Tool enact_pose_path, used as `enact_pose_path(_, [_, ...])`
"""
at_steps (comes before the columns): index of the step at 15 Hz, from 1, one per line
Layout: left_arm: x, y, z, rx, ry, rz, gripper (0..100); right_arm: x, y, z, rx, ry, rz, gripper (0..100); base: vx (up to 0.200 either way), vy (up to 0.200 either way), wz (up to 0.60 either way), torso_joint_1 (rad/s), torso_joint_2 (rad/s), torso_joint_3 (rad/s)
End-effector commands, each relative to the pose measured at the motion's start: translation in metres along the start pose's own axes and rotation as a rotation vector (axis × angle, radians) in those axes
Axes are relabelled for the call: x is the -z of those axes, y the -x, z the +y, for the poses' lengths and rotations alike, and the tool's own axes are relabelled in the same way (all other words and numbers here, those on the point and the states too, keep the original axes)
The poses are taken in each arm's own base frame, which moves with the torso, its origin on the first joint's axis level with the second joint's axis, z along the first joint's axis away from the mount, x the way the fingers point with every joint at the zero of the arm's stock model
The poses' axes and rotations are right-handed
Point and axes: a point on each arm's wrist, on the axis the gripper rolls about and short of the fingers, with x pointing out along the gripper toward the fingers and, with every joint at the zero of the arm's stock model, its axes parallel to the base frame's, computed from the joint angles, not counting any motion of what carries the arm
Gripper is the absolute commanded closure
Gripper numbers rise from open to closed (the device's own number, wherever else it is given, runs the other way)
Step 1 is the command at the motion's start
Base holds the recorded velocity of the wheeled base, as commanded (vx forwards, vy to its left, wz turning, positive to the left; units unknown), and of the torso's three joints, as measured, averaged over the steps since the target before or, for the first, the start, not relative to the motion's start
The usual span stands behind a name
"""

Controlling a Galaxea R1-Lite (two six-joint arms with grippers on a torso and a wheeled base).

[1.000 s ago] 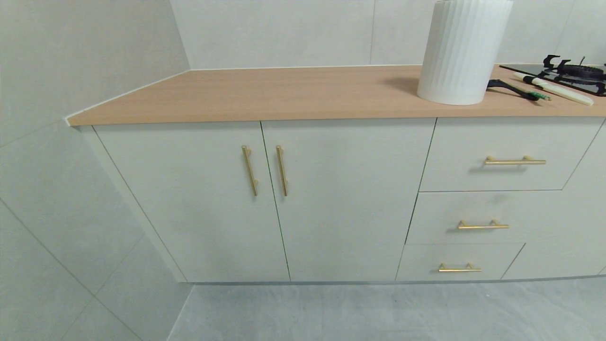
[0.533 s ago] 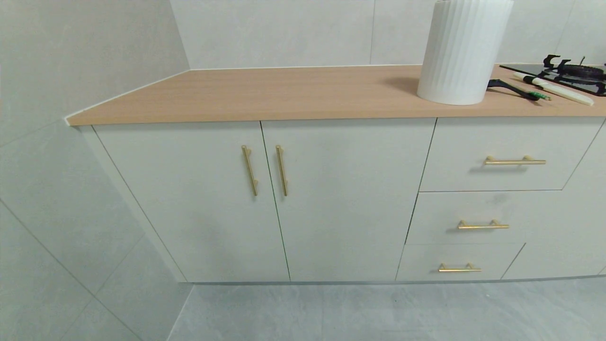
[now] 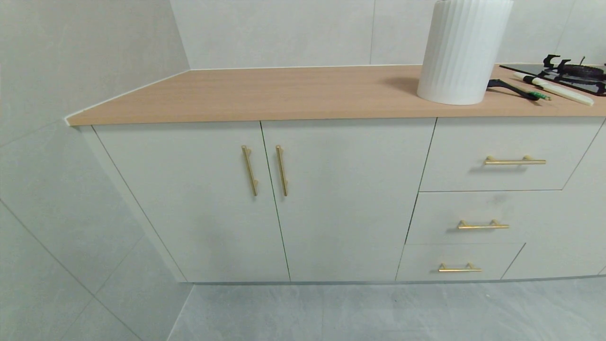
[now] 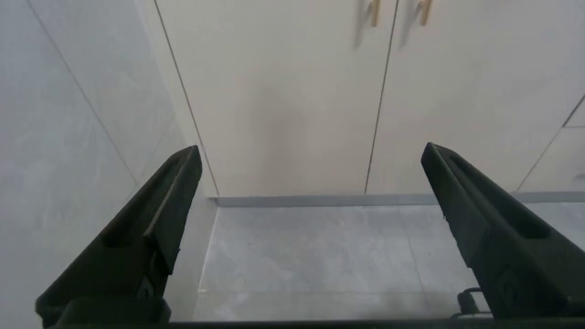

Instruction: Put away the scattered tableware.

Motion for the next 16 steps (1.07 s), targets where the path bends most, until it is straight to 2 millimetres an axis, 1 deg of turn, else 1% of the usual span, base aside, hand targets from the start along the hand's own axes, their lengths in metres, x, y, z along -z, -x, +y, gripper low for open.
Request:
enact_pose_path(1, [-0.0001,-0.0001,0.0000,-0.002,0.003,0.001,0,0.0001,-0.0002,0.0000,-0.001,0.001,0.004,0,0.000,0.000,0.00,0.000,0.00,0.000])
enact_pose_path(2, [-0.0001,-0.0001,0.0000,-0.002,0.026,0.001,0,0.0005,-0.0003,-0.0001,0.004,-0.002,0.005,0,0.000,0.000,0.00,0.000,0.00,0.000])
enact_pose_path(10, [-0.0001,-0.0001,0.0000,-0.002,0.027,0.001,0,0.0001,-0.0002,-0.0001,0.003,-0.002,0.004,0,0.000,0.000,0.00,0.000,0.00,0.000])
enact_pose_path(15, [-0.0001,-0.0001,0.0000,-0.002,0.027,0.001,0,0.0001,-0.0002,-0.0001,0.004,-0.005,0.004,0,0.000,-0.200,0.00,0.003,0.00,0.001])
enact_pose_path(16, [-0.0001,-0.0001,0.0000,-0.002,0.027,0.001,0,0.0001,-0.0002,-0.0001,0.004,-0.007,0.004,0,0.000,0.000,0.00,0.000,0.00,0.000])
